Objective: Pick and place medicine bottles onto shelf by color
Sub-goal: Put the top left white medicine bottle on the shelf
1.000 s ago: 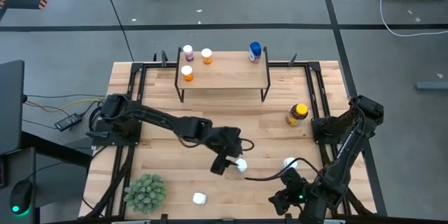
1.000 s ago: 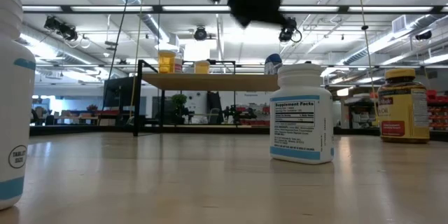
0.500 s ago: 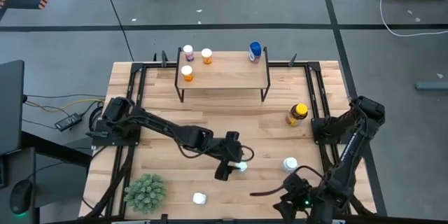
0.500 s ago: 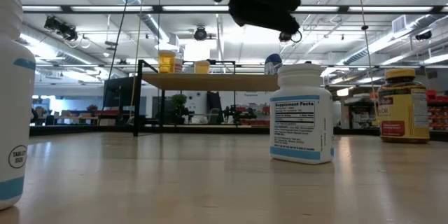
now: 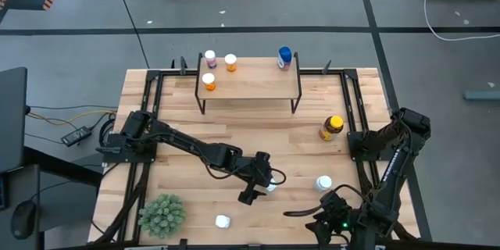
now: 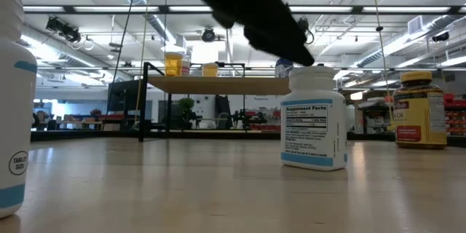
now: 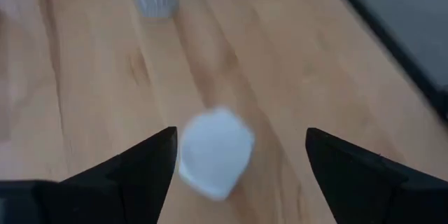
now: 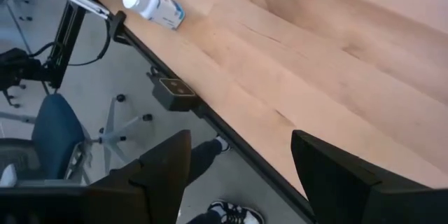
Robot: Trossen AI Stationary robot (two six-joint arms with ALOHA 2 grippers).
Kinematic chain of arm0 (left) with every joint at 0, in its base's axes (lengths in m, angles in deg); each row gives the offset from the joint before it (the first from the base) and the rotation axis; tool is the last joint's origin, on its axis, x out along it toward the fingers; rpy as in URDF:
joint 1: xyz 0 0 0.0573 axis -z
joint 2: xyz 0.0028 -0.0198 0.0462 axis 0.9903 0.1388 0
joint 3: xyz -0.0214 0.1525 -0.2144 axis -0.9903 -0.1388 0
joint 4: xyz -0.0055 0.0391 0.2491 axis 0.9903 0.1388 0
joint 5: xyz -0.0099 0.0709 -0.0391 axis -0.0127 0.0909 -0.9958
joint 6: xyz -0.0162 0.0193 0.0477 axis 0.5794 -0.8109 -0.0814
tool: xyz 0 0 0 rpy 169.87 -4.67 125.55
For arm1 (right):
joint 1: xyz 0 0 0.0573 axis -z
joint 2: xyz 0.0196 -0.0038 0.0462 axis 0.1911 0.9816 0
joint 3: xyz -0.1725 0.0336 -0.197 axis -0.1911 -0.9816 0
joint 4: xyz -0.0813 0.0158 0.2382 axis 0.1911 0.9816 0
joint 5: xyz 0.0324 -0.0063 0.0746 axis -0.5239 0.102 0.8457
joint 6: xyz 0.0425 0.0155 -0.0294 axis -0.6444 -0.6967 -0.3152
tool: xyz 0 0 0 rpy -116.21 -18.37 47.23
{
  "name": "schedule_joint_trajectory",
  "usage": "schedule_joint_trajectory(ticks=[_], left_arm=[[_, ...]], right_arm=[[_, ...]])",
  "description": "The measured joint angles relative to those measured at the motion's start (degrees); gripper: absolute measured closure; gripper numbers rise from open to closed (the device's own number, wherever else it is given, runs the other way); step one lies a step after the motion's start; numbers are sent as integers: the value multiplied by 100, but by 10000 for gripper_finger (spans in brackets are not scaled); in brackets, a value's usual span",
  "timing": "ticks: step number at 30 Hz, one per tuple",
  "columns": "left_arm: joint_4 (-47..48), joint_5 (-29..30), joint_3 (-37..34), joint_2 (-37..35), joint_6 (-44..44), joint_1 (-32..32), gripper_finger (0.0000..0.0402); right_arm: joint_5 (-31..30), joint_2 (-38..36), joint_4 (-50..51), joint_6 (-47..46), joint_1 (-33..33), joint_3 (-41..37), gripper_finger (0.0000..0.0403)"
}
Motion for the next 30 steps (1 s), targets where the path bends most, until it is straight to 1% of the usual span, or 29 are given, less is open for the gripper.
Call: schedule_joint_trajectory(ticks=[4, 8, 10, 13, 20, 30], left_arm=[[-46, 54, -4, 181, 12, 15, 66], [-173, 442, 8, 228, 159, 22, 63], [-137, 485, -7, 249, 169, 17, 63], [-367, 487, 12, 310, 168, 15, 63], [-398, 484, 0, 515, 168, 24, 63], [-402, 485, -1, 534, 170, 15, 63]], right_arm=[[4, 0, -58, -12, 0, 0, 148], [5, 0, -187, 9, 0, 0, 148], [19, 0, -204, 30, -7, 0, 148], [35, 0, -214, 28, -46, 0, 148], [79, 0, -234, 22, -90, 0, 148], [79, 0, -232, 4, -90, 0, 148]])
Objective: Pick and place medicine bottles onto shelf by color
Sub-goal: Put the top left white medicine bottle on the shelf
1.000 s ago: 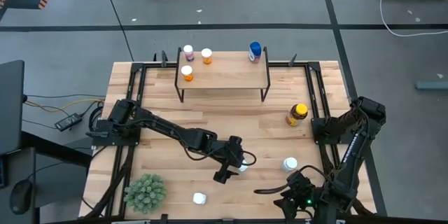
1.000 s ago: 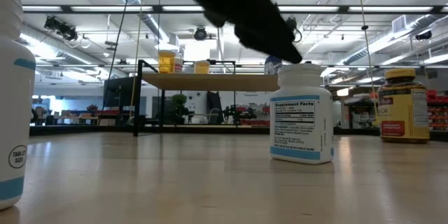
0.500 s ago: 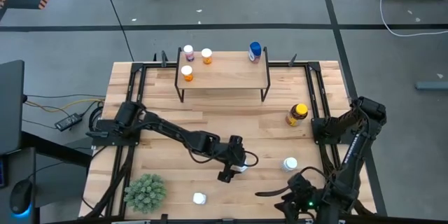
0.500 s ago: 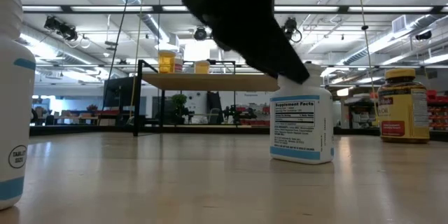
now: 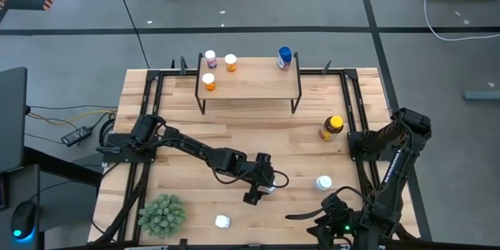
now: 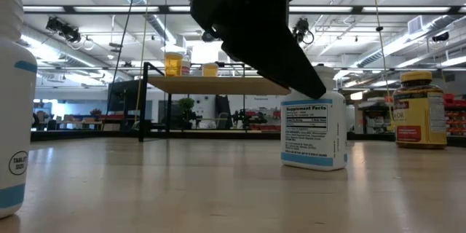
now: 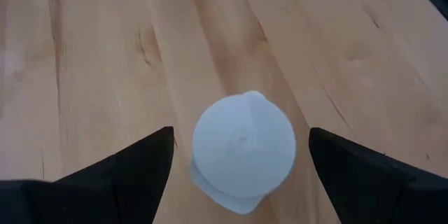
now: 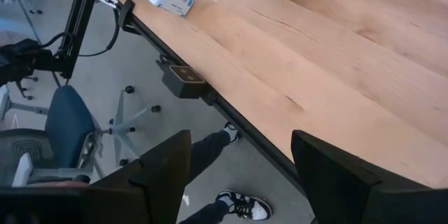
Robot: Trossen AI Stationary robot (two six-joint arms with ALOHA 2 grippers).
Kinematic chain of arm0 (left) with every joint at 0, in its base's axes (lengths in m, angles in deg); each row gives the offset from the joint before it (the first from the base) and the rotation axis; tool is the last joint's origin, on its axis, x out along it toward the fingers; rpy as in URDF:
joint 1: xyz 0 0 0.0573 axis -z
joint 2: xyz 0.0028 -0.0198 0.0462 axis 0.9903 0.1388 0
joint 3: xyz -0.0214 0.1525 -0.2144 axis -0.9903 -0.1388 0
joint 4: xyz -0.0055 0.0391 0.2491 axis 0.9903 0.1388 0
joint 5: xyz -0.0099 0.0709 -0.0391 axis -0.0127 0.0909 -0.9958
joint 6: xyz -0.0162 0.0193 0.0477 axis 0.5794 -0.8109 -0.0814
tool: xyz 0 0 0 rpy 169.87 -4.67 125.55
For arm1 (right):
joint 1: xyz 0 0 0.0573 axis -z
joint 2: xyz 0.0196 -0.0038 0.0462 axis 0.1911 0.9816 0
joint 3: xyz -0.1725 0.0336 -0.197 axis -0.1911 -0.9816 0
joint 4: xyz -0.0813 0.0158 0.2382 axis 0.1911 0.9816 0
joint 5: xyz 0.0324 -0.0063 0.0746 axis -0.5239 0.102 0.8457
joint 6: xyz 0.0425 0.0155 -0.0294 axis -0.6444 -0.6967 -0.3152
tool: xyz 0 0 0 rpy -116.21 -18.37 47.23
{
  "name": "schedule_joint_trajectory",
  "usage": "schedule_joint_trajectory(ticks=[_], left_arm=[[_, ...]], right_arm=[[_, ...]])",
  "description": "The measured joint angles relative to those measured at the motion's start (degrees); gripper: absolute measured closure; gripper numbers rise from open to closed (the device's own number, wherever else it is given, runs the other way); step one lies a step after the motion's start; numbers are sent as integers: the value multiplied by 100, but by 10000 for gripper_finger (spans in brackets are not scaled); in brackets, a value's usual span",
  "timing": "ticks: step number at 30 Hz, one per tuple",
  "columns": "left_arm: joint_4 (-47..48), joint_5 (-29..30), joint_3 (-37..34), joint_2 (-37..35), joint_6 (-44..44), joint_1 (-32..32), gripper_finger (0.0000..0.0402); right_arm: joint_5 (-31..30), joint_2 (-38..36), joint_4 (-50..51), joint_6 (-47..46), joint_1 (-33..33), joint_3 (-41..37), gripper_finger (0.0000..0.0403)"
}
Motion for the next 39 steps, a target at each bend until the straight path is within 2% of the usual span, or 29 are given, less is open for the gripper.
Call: schedule_joint_trajectory(ticks=[6, 21, 27, 33, 39], left_arm=[[-12, 0, -1, 37, 2, -4, 80], [-17, 25, -2, 35, 50, -4, 172], [-28, 52, 0, 30, 613, -4, 202], [331, 258, -2, -144, 1993, -84, 214], [1525, 1254, -4, -821, 2554, -442, 214]], right_arm=[[0, 0, 0, -5, 0, 0, 148], [-2, 0, 2, 117, 4, 0, 148], [-2, 0, 4, 269, 4, 0, 148], [-2, 0, 4, 287, 4, 0, 148], [-9, 0, 204, 291, 4, 0, 148]])
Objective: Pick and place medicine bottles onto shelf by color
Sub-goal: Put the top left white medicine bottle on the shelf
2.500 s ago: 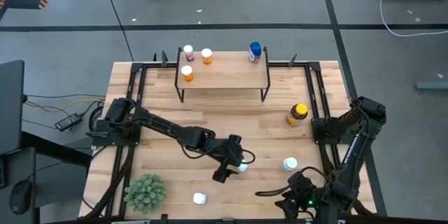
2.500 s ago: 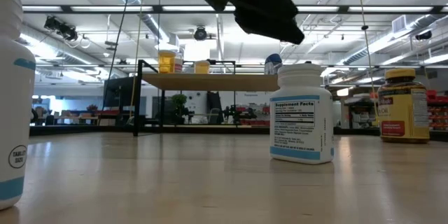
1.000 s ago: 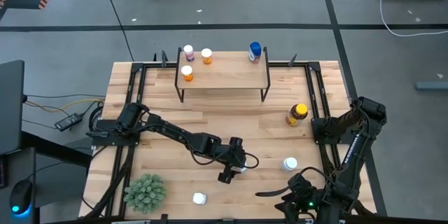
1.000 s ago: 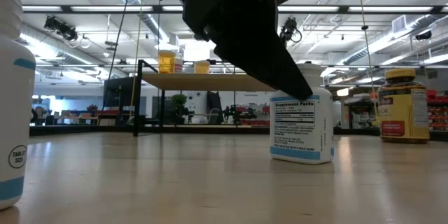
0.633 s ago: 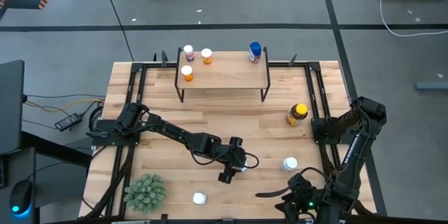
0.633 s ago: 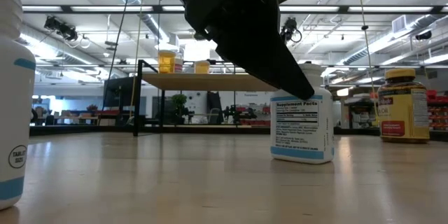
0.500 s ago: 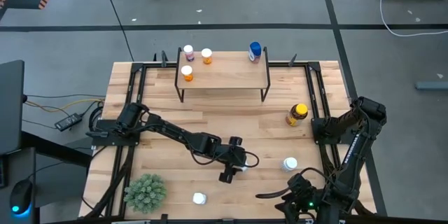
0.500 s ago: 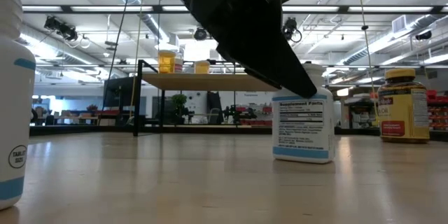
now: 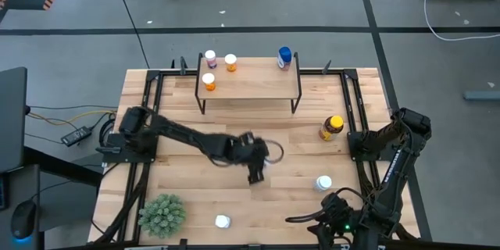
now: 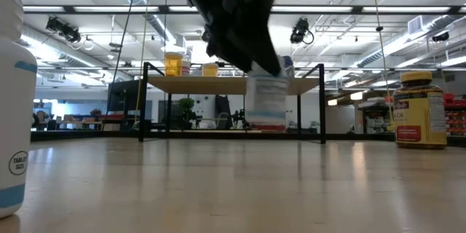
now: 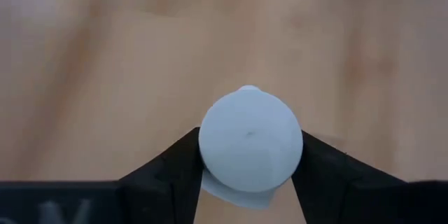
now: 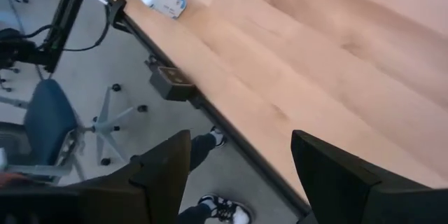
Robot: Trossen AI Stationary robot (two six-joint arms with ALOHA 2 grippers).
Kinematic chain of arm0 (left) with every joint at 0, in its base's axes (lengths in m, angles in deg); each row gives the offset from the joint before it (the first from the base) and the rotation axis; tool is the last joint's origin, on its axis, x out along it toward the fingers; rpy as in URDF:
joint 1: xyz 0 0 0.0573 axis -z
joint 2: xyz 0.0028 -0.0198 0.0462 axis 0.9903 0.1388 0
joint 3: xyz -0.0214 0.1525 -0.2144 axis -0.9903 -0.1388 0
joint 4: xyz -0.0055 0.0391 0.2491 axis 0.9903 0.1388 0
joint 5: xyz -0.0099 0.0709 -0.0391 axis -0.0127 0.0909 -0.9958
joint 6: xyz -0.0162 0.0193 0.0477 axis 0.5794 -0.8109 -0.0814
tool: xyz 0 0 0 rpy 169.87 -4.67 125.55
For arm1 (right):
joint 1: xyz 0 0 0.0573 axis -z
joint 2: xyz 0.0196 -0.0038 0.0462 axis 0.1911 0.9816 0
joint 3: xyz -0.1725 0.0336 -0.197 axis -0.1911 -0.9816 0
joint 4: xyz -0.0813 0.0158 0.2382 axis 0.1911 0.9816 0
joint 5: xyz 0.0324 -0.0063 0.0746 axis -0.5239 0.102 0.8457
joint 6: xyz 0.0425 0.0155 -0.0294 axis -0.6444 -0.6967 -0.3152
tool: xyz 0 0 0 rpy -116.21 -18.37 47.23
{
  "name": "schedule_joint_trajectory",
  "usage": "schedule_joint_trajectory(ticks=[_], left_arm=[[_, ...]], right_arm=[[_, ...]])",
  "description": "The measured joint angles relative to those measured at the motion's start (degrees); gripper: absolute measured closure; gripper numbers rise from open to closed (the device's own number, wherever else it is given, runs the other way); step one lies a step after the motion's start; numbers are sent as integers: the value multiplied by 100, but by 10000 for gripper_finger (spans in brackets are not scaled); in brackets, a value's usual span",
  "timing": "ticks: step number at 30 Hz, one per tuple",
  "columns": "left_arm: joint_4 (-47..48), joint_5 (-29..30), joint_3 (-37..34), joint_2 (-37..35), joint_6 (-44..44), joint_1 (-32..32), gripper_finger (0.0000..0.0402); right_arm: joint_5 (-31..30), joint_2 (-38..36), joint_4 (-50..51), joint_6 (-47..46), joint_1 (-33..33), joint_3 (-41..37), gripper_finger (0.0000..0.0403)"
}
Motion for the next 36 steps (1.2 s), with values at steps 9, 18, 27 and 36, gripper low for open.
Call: schedule_joint_trajectory(ticks=[9, 18, 27, 36], left_arm=[[1123, 791, 4, -1103, 624, -1009, 210], [1346, 748, 4, -1532, 616, -2300, 215], [1780, 566, 0, -1724, 110, -2739, 214], [1622, 662, 2, -2089, 14, -2762, 210]], right_arm=[[-253, 0, 377, 21, 68, 0, 148], [-408, 0, 475, 141, 547, 0, 148], [-413, 0, 440, 423, 1046, 0, 148], [-401, 0, 439, 742, 1275, 0, 148]])
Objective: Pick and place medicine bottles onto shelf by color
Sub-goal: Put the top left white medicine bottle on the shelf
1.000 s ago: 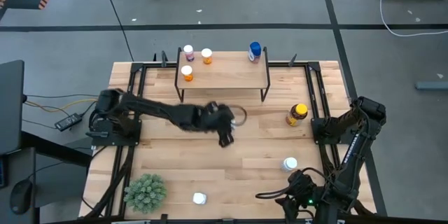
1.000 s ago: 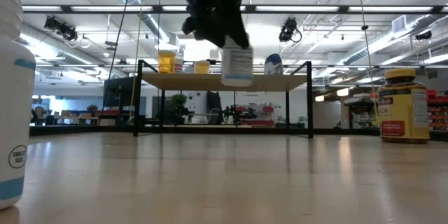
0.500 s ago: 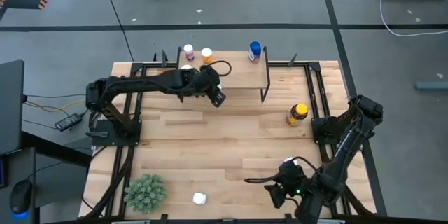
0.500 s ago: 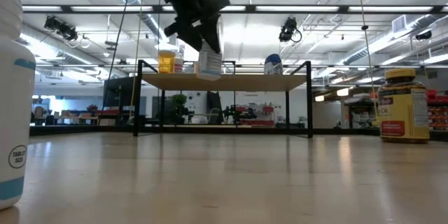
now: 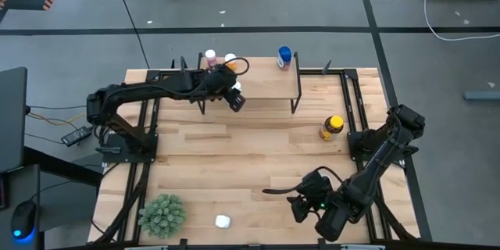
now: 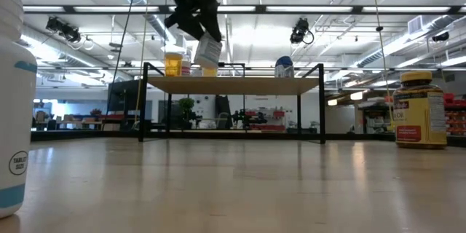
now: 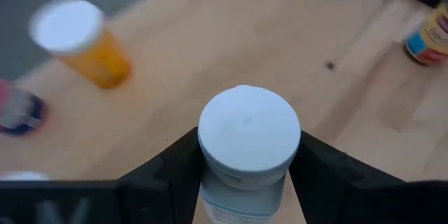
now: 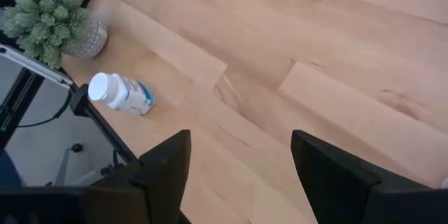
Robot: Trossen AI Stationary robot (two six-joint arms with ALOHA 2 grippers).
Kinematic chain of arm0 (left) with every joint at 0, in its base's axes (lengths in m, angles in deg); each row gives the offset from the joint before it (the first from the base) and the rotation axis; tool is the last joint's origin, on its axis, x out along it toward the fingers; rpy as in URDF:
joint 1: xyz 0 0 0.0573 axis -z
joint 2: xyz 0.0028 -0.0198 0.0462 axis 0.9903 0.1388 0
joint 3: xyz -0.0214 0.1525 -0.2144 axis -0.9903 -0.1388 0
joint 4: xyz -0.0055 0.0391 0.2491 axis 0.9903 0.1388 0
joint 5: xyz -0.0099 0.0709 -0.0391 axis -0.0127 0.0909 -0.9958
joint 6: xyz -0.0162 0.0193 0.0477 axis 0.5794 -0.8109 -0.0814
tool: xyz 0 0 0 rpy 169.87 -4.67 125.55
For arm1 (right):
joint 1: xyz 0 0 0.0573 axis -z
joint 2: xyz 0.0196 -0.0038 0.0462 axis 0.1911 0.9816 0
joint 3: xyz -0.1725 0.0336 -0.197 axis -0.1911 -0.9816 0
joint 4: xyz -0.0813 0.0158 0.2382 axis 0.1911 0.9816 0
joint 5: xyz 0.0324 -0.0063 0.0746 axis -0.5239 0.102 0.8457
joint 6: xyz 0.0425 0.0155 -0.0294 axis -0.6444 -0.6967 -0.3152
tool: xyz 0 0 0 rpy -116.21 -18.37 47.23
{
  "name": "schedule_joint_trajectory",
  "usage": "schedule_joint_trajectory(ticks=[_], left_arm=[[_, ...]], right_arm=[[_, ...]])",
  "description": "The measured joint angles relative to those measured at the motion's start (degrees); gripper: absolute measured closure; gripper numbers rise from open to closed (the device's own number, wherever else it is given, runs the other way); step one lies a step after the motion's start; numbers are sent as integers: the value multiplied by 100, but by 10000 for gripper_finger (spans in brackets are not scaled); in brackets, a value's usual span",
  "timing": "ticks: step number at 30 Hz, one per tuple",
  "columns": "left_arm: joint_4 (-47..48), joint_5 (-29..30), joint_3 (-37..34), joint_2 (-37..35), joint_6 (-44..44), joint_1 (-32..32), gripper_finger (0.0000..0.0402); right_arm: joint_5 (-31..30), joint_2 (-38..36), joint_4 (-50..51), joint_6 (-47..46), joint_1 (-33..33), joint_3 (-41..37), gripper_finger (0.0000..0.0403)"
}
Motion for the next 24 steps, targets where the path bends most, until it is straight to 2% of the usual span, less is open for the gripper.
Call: schedule_joint_trajectory(ticks=[13, 24], left_arm=[[-99, 68, 0, 55, -236, -730, 207], [-168, -144, 1, 287, -51, -754, 201]], right_arm=[[41, 0, 2, 262, 240, 0, 148], [102, 0, 3, 387, 367, 0, 148]])
